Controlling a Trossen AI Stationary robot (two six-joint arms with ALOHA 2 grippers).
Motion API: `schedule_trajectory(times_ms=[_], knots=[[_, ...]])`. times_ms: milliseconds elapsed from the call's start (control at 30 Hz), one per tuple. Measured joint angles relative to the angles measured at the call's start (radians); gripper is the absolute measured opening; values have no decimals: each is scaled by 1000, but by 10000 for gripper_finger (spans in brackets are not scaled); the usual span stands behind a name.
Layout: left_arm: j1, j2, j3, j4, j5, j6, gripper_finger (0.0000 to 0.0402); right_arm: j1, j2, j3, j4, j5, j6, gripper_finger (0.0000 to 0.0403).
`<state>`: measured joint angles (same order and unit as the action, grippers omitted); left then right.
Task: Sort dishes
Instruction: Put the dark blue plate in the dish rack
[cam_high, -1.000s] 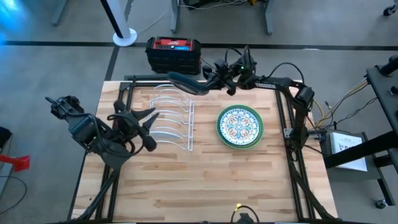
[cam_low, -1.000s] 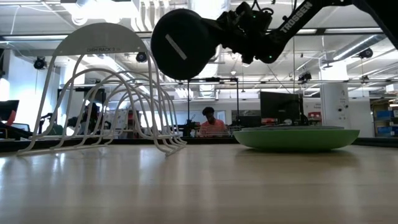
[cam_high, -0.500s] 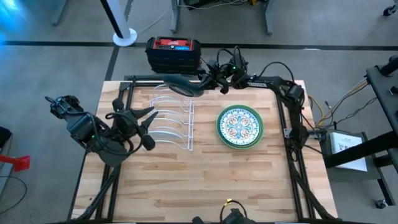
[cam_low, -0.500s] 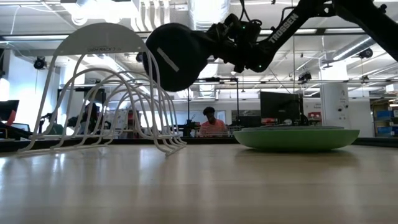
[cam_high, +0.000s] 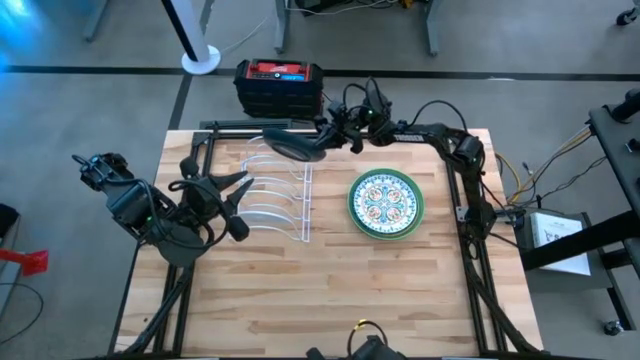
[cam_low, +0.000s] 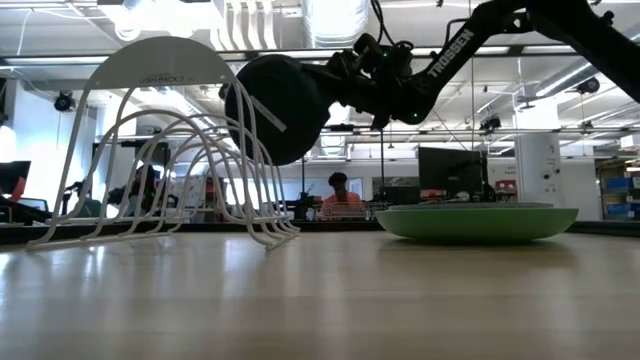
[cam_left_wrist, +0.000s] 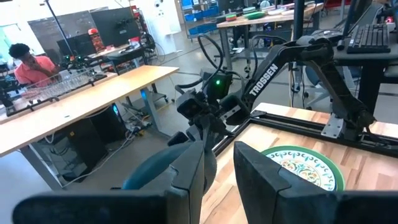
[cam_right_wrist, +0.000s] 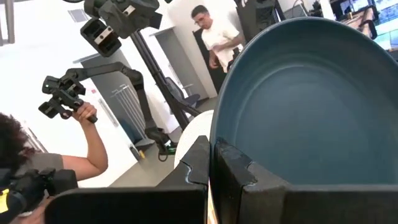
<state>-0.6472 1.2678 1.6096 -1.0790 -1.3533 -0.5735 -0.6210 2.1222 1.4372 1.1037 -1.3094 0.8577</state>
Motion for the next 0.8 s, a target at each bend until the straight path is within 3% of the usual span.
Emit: schedule_trajectory(times_ms=[400, 800], knots=[[0, 6, 0, 0, -2, 0, 77, 4, 47, -1, -17, 1, -3, 0], [0, 6, -1, 0, -2, 0, 77, 6, 48, -1, -195, 2, -129, 0]])
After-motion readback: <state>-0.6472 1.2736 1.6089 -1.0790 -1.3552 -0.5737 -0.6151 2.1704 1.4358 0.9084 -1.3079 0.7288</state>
